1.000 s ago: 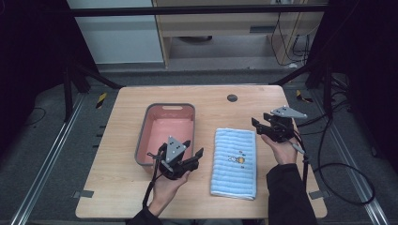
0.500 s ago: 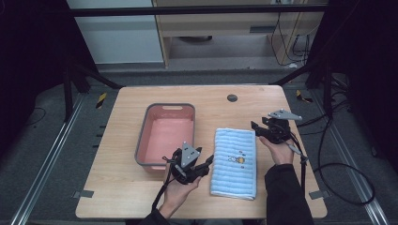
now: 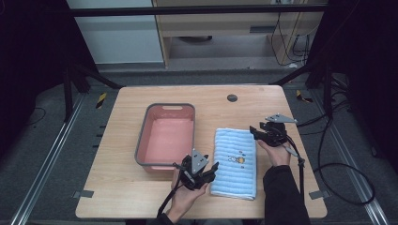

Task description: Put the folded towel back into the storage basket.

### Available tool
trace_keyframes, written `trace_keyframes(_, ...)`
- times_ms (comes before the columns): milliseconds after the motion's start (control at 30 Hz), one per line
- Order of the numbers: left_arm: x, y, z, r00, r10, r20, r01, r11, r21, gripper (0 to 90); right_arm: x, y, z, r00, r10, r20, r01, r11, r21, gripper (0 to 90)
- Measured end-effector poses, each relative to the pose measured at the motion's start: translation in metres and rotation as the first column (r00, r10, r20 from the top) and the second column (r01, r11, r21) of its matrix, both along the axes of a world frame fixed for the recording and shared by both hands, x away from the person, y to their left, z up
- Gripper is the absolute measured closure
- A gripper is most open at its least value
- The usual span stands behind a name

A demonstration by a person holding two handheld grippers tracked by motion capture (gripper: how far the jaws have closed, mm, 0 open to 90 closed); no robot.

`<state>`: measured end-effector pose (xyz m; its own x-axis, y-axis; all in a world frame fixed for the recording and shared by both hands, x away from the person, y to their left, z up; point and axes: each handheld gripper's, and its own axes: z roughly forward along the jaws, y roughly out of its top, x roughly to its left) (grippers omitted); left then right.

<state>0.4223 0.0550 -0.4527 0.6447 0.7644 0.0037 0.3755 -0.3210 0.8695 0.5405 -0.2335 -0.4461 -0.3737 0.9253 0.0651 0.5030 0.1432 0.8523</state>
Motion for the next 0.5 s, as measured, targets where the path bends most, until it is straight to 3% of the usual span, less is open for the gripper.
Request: trace_keyframes(500, -0.002, -0.013, -0.028, 0.9990, 0.008, -0.045, -0.005, 0.9986, 0.053, 53.1, 0.005, -0.002, -0.031, 0.9982, 0.008, -0.060, -0.009, 1.000, -0.011, 52.1)
